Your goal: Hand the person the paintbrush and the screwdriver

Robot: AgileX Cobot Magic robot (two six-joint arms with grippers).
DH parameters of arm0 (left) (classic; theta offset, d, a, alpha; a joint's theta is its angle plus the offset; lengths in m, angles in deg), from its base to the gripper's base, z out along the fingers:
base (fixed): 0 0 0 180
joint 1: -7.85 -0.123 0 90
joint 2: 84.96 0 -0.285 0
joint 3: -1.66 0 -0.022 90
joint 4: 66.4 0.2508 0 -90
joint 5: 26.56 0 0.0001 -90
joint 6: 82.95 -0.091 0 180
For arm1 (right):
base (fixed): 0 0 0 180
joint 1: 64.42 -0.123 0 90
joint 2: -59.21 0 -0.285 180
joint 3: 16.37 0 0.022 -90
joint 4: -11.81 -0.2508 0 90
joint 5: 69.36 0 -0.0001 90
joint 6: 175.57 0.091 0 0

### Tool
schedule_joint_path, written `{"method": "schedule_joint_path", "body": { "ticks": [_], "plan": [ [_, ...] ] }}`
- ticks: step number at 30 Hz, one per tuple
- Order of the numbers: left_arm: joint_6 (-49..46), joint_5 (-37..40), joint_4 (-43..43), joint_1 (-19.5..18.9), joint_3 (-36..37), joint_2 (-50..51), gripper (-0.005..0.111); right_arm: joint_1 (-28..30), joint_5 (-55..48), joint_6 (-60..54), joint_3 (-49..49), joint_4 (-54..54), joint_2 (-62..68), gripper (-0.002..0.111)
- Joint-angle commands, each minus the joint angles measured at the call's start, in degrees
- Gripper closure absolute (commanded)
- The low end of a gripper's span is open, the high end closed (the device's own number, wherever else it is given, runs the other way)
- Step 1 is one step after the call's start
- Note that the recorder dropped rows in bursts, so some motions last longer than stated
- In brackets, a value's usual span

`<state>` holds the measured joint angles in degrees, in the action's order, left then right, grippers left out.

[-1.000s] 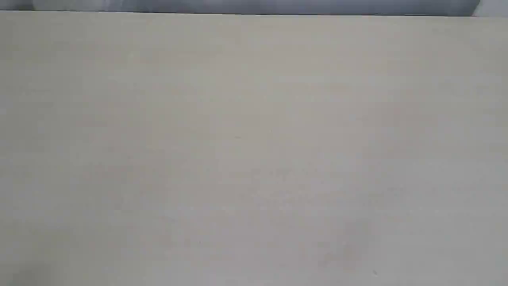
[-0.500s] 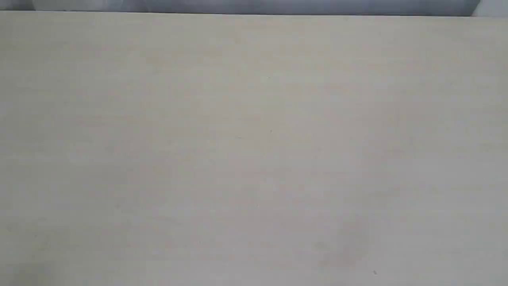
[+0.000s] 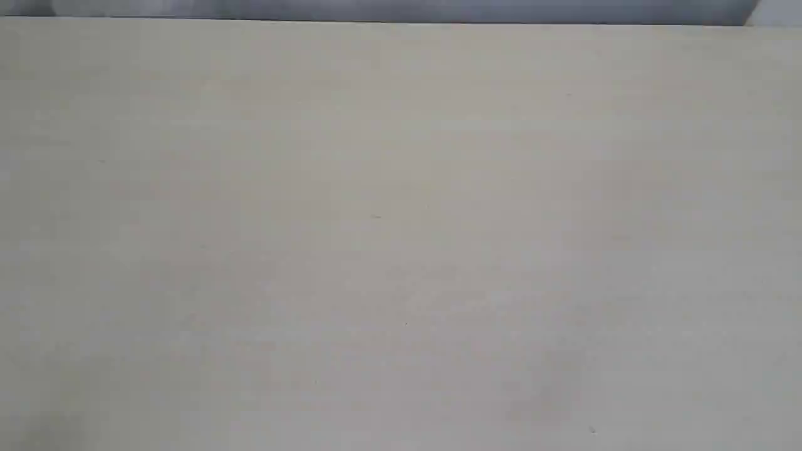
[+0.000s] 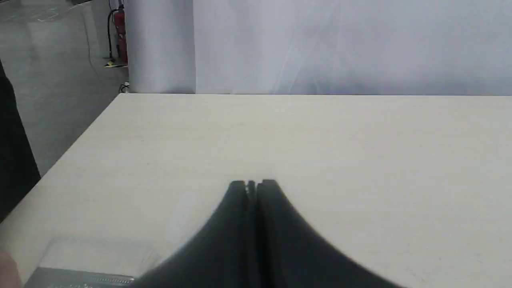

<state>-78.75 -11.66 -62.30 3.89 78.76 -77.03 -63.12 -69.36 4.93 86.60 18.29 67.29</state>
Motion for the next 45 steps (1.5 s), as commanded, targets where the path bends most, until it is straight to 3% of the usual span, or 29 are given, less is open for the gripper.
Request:
{"method": "schedule_joint_path", "body": {
  "ticks": [1, 45],
  "plan": [
    [0.12, -0.49, -0.28, 0.32, 0.12, -0.14, 0.107, 0.35, 0.0, -0.5, -0.19, -0.28, -0.29, 0.104],
    [0.12, -0.6, -0.15, 0.32, 0.12, -0.14, 0.107, 0.7, -2.29, -0.5, -0.19, -0.28, -0.29, 0.104]
  ]
}}
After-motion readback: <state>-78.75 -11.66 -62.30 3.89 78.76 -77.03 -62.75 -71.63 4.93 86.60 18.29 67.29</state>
